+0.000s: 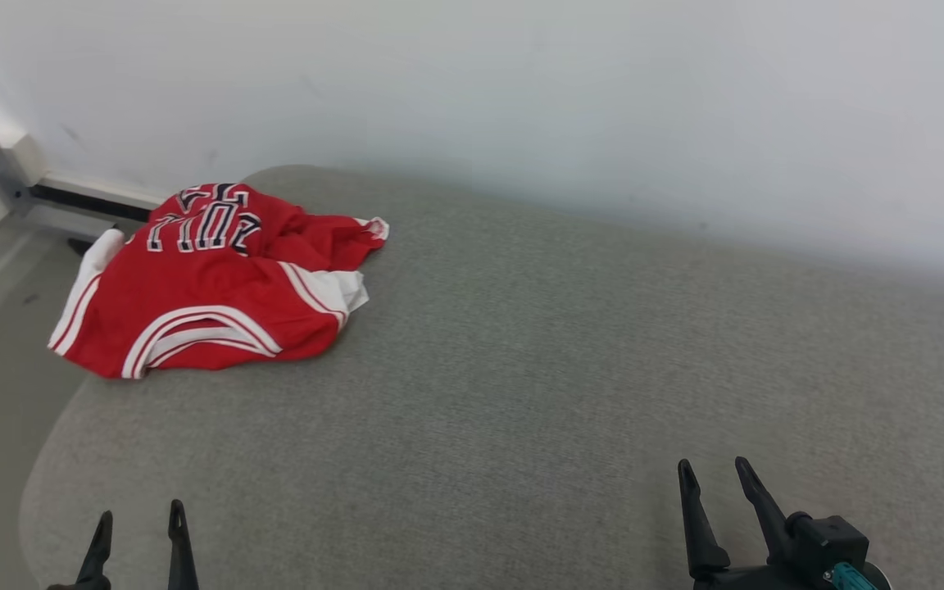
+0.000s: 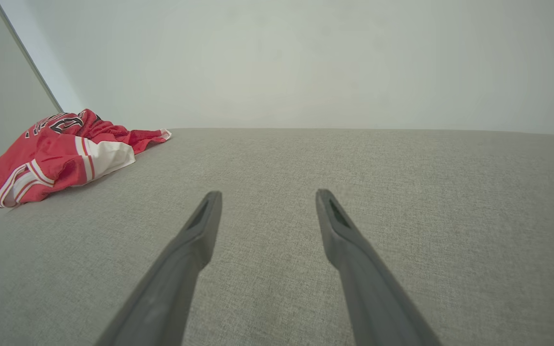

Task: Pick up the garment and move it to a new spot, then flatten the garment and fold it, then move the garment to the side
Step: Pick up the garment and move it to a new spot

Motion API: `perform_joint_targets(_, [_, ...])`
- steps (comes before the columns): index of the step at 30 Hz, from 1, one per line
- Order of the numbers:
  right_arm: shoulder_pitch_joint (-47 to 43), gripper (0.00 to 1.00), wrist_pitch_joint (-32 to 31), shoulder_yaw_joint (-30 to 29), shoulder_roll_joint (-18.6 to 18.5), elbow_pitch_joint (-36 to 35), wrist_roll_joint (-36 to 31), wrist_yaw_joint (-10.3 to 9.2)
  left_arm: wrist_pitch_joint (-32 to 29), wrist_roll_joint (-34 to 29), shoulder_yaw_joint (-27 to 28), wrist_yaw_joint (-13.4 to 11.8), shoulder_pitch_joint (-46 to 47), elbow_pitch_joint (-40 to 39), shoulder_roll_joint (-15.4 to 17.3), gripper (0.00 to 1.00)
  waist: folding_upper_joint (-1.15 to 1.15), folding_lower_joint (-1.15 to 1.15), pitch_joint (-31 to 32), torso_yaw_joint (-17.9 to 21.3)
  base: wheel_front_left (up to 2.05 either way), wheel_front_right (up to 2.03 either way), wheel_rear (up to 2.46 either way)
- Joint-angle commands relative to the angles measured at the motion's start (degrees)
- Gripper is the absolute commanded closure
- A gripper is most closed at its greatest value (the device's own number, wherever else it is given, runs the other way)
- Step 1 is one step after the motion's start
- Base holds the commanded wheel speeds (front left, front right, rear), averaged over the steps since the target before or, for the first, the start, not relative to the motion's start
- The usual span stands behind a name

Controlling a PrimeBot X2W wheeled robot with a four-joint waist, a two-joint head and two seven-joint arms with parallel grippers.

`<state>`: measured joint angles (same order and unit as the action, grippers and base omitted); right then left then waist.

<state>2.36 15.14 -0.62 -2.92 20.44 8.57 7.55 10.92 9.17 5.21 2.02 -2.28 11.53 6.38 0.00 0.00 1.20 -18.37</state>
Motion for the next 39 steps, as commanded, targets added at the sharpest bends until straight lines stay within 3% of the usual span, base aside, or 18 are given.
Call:
perform_joint_targets(1, [-0.34, 0.0, 0.02, 0.14, 0.07, 0.03, 0.4, -0.12, -0.2, 0.13, 0.19, -0.25, -0.56, -0.51, 0.2, 0.0, 0.0, 0.0, 0.28, -2.53, 0.0, 0.0, 0.0])
perform_joint_targets(12, [-0.61, 0.0, 0.02, 0.54, 0.07, 0.1, 0.38, -0.12, -0.9, 0.52, 0.6, -1.49, -1.56, -1.69, 0.71, 0.0, 0.0, 0.0, 0.62, -6.03, 0.0, 0.0, 0.0])
perform_joint_targets(24, [0.0, 0.0, 0.02, 0.72, 0.07, 0.23, 0.18, -0.12, -0.99, 1.64, 1.24, -2.52, -1.03, -2.29, 1.34, 0.0, 0.0, 0.0, 0.14, -6.46, 0.0, 0.0, 0.0])
perform_joint_targets(32, [1.51, 0.0, 0.02, 0.32, 0.07, -0.15, -1.18, -0.12, -0.79, 4.35, 2.64, -1.99, 3.88, -2.16, 2.09, 0.0, 0.0, 0.0, -2.28, -4.08, 0.0, 0.0, 0.0])
perform_joint_targets(39, [3.87, 0.0, 0.02, -1.75, 0.06, -1.57, -3.56, -0.12, -2.73, 6.88, 4.64, 0.35, 14.45, -1.16, 7.14, 0.0, 0.0, 0.0, -7.38, 0.61, 0.0, 0.0, 0.0])
